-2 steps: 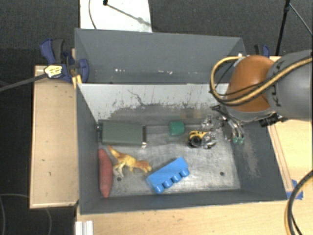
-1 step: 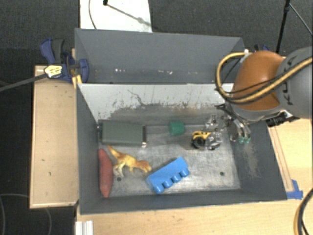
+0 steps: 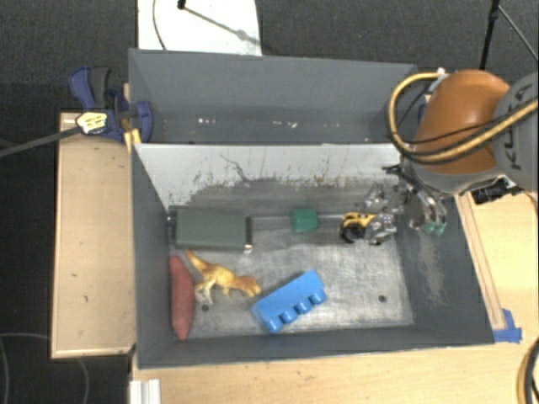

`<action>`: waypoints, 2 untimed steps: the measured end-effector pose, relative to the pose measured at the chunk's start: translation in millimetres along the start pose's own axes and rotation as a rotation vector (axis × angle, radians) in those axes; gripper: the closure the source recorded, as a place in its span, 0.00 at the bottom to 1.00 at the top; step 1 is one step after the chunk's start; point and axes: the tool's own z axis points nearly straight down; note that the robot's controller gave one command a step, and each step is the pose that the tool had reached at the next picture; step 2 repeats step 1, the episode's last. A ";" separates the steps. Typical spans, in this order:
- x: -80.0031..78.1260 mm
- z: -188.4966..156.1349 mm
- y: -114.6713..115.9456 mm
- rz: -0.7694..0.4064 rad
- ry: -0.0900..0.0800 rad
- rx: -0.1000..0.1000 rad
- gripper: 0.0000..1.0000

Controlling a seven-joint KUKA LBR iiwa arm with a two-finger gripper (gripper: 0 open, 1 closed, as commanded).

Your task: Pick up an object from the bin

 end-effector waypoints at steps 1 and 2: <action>17.3 -52.9 12.8 -0.027 0.012 0.000 1.00; 17.3 -52.9 12.8 -0.027 0.012 0.000 1.00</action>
Offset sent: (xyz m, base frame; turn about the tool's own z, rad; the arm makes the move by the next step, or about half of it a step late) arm 0.0034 0.0022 0.0651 -0.0278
